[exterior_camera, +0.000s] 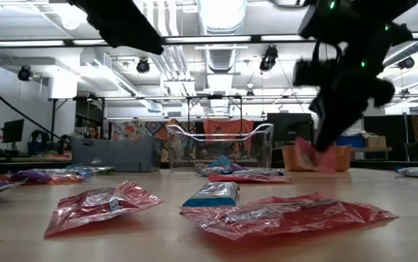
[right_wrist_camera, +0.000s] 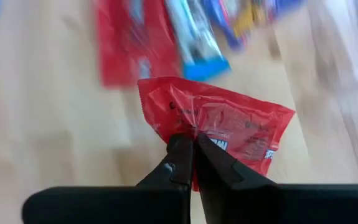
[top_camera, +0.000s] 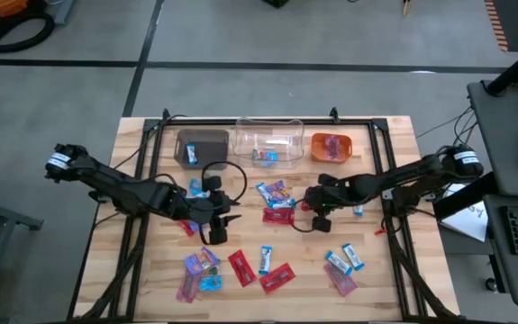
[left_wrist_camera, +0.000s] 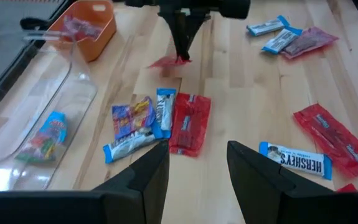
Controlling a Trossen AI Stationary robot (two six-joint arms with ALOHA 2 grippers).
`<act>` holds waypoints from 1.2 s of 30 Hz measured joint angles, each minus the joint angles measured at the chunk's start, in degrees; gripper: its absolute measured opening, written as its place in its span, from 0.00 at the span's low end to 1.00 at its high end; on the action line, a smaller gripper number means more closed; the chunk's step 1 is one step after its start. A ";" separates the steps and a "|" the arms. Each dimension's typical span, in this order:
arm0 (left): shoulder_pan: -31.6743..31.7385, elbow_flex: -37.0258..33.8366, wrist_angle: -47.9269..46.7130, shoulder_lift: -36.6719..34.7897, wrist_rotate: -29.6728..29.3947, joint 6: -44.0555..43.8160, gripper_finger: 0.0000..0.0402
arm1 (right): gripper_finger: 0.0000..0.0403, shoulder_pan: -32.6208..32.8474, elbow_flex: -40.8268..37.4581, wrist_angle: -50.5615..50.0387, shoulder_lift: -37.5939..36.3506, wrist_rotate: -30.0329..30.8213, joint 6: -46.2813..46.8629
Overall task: Sort candy
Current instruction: Put the red candy into the orange bin
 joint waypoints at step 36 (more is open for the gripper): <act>6.51 -0.02 38.03 23.45 19.30 17.51 0.19 | 0.02 1.71 0.37 36.91 1.66 -25.71 -4.95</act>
